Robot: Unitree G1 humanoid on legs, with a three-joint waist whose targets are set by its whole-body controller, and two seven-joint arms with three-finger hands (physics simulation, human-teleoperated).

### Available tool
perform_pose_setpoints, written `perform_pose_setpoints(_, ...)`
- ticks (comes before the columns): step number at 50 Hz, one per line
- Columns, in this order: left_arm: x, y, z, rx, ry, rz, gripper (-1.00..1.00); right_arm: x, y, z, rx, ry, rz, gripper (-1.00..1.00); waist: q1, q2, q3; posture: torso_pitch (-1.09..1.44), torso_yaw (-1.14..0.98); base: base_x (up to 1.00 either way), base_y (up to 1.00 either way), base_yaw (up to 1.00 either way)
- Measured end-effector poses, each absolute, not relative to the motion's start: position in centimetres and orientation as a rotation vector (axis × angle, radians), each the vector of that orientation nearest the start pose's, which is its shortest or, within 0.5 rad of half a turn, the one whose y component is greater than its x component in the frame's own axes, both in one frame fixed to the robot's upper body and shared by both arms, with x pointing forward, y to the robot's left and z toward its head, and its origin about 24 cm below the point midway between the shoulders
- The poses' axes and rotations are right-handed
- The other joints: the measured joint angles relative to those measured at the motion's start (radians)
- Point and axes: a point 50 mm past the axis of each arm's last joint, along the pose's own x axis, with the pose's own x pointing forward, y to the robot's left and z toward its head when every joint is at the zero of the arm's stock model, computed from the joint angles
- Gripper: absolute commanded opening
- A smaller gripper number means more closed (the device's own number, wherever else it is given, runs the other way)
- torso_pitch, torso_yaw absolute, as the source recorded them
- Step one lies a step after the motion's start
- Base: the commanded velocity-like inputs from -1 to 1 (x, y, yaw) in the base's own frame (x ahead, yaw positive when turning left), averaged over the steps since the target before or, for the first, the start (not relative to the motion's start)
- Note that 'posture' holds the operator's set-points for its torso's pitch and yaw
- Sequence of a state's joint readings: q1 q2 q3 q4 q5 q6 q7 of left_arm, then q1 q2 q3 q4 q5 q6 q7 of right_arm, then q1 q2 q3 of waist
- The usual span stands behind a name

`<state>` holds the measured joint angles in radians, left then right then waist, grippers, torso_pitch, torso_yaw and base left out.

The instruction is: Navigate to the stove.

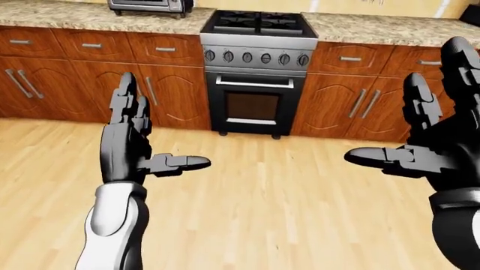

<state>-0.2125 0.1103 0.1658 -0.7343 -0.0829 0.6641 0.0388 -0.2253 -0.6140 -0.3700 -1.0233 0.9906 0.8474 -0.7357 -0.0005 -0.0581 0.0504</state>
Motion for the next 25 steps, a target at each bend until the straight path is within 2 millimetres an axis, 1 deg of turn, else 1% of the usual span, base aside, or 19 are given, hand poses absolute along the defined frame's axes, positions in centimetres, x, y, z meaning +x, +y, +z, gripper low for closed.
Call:
perform_pose_setpoints(3, 23.8, 18.1, 19.9, 0.038, -0.315, 0.107, 1.00, 18.6, -19.4, 25.5, 0.014, -0.374, -0.172, 1.00, -0.001, 0.026, 0.000, 0.00, 0.00, 0.26, -0.09, 0.00)
perform_pose_setpoints(5, 23.8, 18.1, 20.1, 0.039, -0.328, 0.109, 1.00, 18.6, -19.4, 25.6, 0.015, -0.379, -0.173, 1.00, -0.007, 0.048, 0.001, 0.00, 0.00, 0.26, -0.09, 0.00)
perform_pose_setpoints(7, 23.8, 18.0, 20.1, 0.038, -0.330, 0.105, 1.00, 18.6, -19.5, 25.5, 0.016, -0.375, -0.178, 1.00, -0.012, 0.076, 0.000, 0.00, 0.00, 0.26, -0.10, 0.00)
perform_pose_setpoints(8, 23.8, 18.0, 20.1, 0.037, -0.330, 0.104, 1.00, 18.6, -19.5, 25.5, 0.016, -0.375, -0.180, 1.00, -0.013, 0.094, -0.004, 0.00, 0.00, 0.26, -0.10, 0.00)
perform_pose_setpoints(9, 23.8, 18.2, 20.0, 0.041, -0.326, 0.110, 1.00, 18.7, -19.4, 25.4, 0.023, -0.370, -0.176, 1.00, -0.005, 0.092, -0.003, 0.00, 0.00, 0.26, -0.09, 0.00)
perform_pose_setpoints(10, 23.9, 18.4, 19.8, 0.042, -0.313, 0.121, 1.00, 18.7, -19.3, 25.2, 0.025, -0.357, -0.167, 1.00, 0.003, 0.084, 0.004, 0.00, 0.00, 0.27, -0.09, 0.00)
perform_pose_setpoints(11, 23.9, 18.6, 19.5, 0.041, -0.296, 0.133, 1.00, 18.8, -19.1, 25.0, 0.023, -0.342, -0.156, 1.00, 0.009, 0.089, 0.006, 0.00, 0.00, 0.26, -0.09, 0.00)
perform_pose_setpoints(12, 23.9, 18.8, 19.2, 0.041, -0.281, 0.144, 1.00, 18.9, -19.0, 24.9, 0.020, -0.333, -0.147, 1.00, 0.014, 0.093, 0.002, 0.00, 0.00, 0.27, -0.09, 0.00)
perform_pose_setpoints(14, 24.0, 18.8, 19.2, 0.042, -0.277, 0.147, 1.00, 18.8, -19.0, 24.9, 0.018, -0.335, -0.146, 1.00, 0.018, 0.088, -0.010, 0.00, 0.00, 0.25, -0.09, 0.00)
perform_pose_setpoints(17, 23.9, 18.5, 19.9, 0.046, -0.314, 0.133, 1.00, 18.6, -19.2, 25.4, 0.023, -0.369, -0.157, 1.00, 0.023, 0.060, -0.016, 0.00, 0.00, 0.26, -0.09, 0.00)
perform_pose_setpoints(20, 23.8, 18.4, 20.1, 0.047, -0.329, 0.128, 1.00, 18.6, -19.1, 25.6, 0.022, -0.383, -0.153, 1.00, 0.032, 0.023, -0.010, 0.00, 0.00, 0.26, -0.09, 0.00)
perform_pose_setpoints(21, 23.8, 18.4, 20.1, 0.047, -0.330, 0.130, 1.00, 18.6, -19.1, 25.6, 0.020, -0.381, -0.152, 1.00, 0.034, 0.006, -0.011, 0.00, 0.00, 0.26, -0.09, 0.00)
perform_pose_setpoints(22, 23.8, 18.4, 20.2, 0.048, -0.333, 0.128, 1.00, 18.6, -19.1, 25.6, 0.018, -0.379, -0.153, 1.00, 0.029, -0.016, -0.016, 0.00, 0.00, 0.27, -0.09, 0.00)
perform_pose_setpoints(23, 23.9, 18.2, 20.0, 0.040, -0.327, 0.122, 1.00, 18.7, -19.2, 25.4, 0.020, -0.369, -0.161, 1.00, 0.020, -0.006, -0.009, 0.00, 0.00, 0.26, -0.09, 0.00)
perform_pose_setpoints(24, 24.0, 18.1, 19.8, 0.037, -0.312, 0.113, 1.00, 18.9, -19.3, 25.2, 0.022, -0.352, -0.168, 1.00, 0.013, -0.005, 0.003, 0.00, 0.00, 0.26, -0.09, 0.00)
perform_pose_setpoints(25, 24.1, 17.9, 19.6, 0.036, -0.297, 0.101, 1.00, 19.0, -19.4, 25.0, 0.020, -0.338, -0.177, 1.00, 0.007, -0.013, 0.007, 0.00, 0.00, 0.26, -0.09, 0.00)
